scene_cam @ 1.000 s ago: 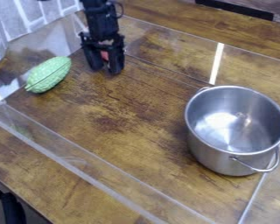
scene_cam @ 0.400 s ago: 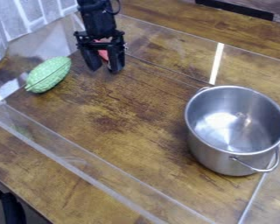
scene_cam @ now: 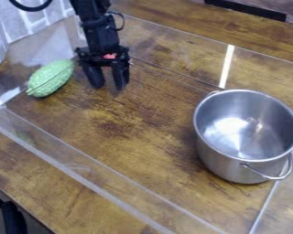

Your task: Move the pink spoon to the right side of the table

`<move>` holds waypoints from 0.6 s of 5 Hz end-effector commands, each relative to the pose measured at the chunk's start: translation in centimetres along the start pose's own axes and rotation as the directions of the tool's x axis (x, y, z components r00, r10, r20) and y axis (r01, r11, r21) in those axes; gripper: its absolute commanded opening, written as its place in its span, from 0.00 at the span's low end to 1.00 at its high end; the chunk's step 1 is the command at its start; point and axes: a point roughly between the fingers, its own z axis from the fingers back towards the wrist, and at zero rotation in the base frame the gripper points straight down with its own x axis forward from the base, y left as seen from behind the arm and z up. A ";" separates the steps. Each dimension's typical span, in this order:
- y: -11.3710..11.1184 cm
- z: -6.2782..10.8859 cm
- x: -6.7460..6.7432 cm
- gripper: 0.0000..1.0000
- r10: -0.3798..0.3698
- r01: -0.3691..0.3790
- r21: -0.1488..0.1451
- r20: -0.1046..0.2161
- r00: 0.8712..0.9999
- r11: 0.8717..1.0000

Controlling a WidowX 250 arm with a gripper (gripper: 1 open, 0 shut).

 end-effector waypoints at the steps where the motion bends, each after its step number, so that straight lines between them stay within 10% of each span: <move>1: 0.2 4.7 -0.3 0.00 0.028 -0.030 0.012 0.106 0.994 0.999; 3: -0.9 4.1 -1.6 0.00 0.057 -0.058 0.007 0.111 0.992 0.998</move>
